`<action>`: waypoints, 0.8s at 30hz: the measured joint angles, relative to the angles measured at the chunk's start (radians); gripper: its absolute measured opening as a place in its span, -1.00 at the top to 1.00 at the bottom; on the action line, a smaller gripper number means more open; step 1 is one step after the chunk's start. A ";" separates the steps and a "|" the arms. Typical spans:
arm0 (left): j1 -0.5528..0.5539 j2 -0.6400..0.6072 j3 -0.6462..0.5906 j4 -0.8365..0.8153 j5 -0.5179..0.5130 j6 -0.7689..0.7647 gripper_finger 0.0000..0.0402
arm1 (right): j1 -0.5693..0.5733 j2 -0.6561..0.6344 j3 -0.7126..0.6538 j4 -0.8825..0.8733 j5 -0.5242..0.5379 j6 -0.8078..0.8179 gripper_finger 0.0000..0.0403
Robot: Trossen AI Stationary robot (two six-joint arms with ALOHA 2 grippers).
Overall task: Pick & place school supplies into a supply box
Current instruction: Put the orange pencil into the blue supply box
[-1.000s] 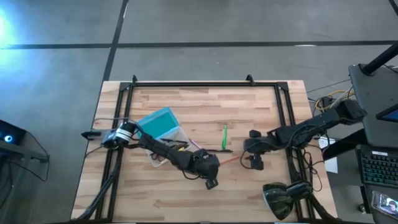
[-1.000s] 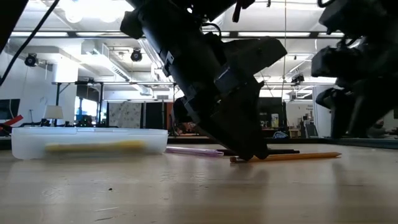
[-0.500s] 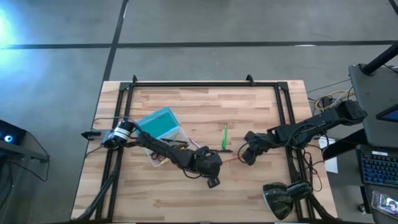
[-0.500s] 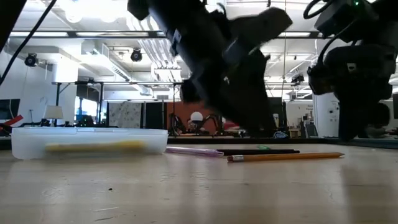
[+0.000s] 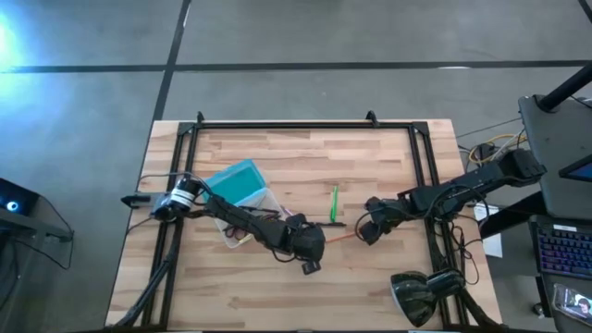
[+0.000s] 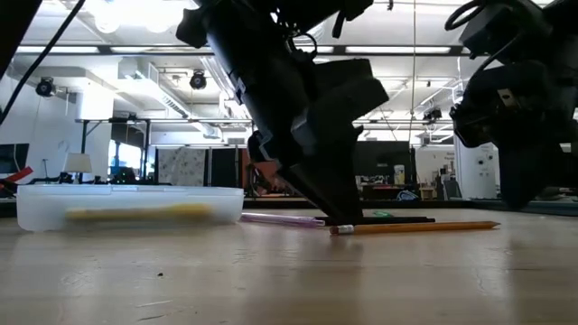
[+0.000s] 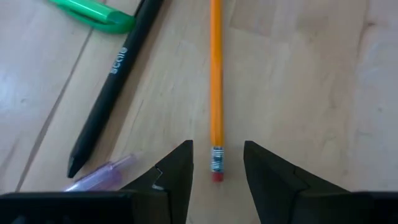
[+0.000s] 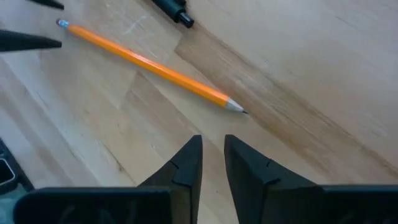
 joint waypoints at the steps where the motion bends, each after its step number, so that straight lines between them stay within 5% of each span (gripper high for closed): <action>1: 0.001 0.000 0.000 0.003 0.007 0.002 0.37 | 0.000 0.000 0.000 0.000 0.002 0.006 0.71; 24: 0.031 0.000 -0.027 0.054 0.070 0.023 0.37 | -0.014 0.036 -0.062 0.149 0.077 0.150 0.81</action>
